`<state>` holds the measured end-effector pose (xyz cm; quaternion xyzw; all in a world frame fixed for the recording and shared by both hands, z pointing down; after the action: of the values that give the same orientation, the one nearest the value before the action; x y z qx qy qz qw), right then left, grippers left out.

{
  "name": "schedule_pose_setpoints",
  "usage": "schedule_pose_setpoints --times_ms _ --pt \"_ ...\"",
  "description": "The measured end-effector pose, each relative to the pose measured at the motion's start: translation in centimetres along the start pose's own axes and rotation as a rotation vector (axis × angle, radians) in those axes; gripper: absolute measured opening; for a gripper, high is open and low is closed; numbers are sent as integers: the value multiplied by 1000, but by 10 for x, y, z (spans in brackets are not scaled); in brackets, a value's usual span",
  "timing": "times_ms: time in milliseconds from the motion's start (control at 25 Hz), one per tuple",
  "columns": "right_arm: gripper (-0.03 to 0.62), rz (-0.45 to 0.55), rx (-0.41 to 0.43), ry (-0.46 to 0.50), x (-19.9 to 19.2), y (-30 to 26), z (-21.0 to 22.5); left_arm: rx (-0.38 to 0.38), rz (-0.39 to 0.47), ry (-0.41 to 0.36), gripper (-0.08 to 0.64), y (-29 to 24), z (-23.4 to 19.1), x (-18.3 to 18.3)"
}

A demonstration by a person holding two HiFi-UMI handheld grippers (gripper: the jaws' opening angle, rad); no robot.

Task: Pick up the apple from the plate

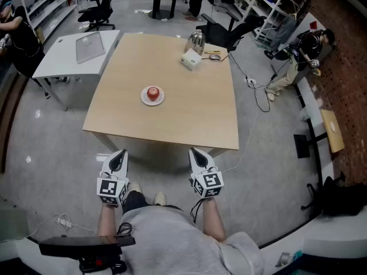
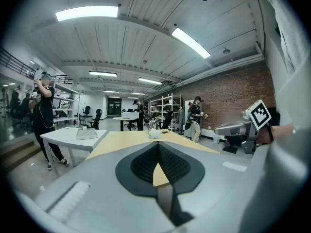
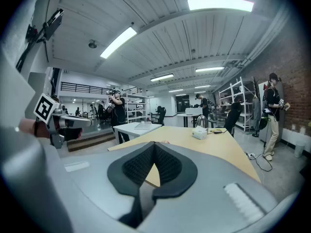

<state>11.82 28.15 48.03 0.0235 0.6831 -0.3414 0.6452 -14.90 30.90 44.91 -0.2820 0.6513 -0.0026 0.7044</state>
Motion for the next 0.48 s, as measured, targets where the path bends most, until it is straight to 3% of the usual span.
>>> schedule_pose_setpoints --times_ms 480 --pt "8 16 -9 23 -1 7 3 0 7 -9 20 0 15 2"
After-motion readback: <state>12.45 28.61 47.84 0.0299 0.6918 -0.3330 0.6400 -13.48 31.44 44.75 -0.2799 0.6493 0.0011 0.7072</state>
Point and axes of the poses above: the fingertips, and each gripper's own axes: y backward along the fingers, z to its right, x out of its top, the point moved 2 cm from there along y, backward along the fingers, and after that the axes turned 13 degrees about -z, right-handed, at the moved point
